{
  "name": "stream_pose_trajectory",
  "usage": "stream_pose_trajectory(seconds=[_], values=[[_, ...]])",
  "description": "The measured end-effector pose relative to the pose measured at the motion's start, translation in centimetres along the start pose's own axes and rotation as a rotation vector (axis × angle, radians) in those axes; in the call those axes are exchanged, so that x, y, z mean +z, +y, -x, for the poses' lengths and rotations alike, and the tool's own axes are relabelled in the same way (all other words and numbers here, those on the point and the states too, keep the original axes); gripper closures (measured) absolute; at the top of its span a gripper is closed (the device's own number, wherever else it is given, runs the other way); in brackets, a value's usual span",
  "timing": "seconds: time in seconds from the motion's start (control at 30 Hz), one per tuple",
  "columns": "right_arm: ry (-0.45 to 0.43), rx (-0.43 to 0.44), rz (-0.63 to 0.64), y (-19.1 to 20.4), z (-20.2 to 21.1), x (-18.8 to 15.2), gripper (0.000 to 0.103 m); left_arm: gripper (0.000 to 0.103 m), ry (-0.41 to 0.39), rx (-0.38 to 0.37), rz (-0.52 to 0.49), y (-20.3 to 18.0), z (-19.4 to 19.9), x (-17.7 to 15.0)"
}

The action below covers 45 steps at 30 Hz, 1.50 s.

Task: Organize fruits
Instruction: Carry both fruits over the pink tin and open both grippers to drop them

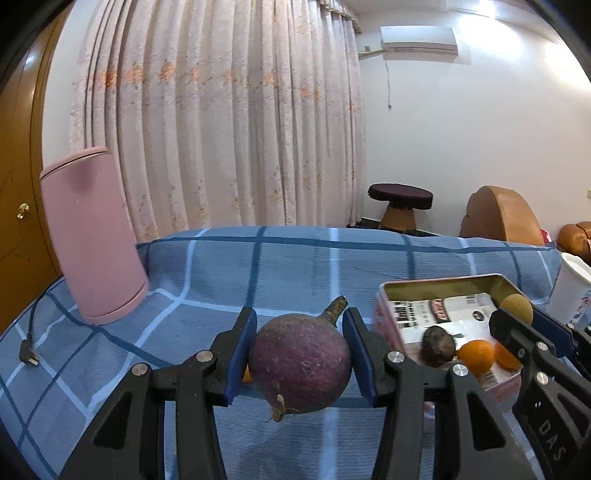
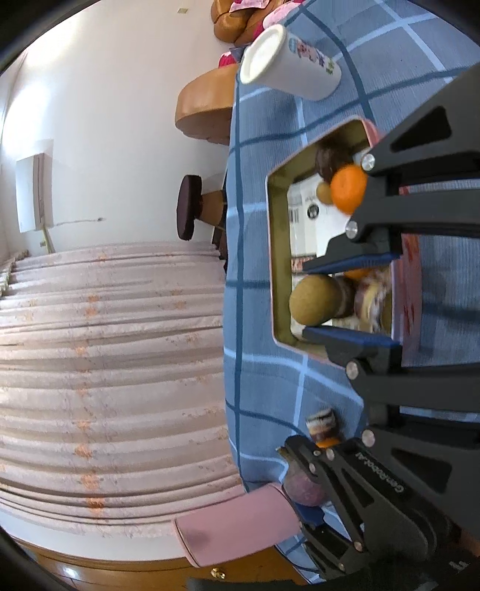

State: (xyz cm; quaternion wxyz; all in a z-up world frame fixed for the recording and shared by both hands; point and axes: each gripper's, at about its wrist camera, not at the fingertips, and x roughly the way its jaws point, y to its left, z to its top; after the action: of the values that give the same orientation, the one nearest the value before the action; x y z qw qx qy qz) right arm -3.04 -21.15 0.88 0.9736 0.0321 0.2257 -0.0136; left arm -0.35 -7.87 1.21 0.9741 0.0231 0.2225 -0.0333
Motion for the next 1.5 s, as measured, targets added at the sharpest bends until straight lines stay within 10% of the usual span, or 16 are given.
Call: stream_pose_trajectory(seconds=[0.7,1.5], values=[[-0.007,-0.168,-0.087,-9.9,-1.3,1.5,0.072,0.052,0.024,-0.159,-0.066,-9.2,-1.7,1.5],[0.114,0.011,-0.191,-12.3,-5.6,1.5,0.067,0.052,0.138,-0.168,-0.089,-12.0,-5.8,1.2]])
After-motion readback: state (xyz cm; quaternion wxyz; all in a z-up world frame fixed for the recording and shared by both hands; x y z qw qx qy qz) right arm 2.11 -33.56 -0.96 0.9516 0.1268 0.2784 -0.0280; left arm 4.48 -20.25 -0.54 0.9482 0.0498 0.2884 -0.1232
